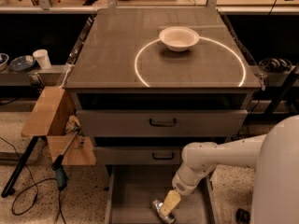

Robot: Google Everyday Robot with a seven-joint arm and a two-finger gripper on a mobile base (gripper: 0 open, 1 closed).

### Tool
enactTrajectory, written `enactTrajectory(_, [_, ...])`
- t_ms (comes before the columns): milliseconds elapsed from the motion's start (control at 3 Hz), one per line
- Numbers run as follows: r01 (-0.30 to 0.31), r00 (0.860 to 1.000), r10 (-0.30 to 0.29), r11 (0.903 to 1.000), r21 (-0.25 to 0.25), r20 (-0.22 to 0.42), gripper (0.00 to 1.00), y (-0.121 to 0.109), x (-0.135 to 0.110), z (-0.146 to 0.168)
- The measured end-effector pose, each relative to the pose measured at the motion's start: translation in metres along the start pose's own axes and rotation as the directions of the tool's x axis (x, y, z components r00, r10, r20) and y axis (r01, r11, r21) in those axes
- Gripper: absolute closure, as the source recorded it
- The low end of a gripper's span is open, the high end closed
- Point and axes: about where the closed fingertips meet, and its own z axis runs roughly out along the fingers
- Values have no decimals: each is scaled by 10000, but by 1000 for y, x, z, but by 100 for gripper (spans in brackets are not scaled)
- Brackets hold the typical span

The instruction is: Pick redbull can from bottom drawer and place on counter

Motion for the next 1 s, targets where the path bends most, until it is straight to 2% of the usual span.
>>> enactTrajectory(667, [-180, 9998, 179, 9997, 150, 13, 0, -1, 1, 10])
enactTrajectory(1000, [-615, 9981, 614, 9977, 292, 42, 0, -6, -4, 32])
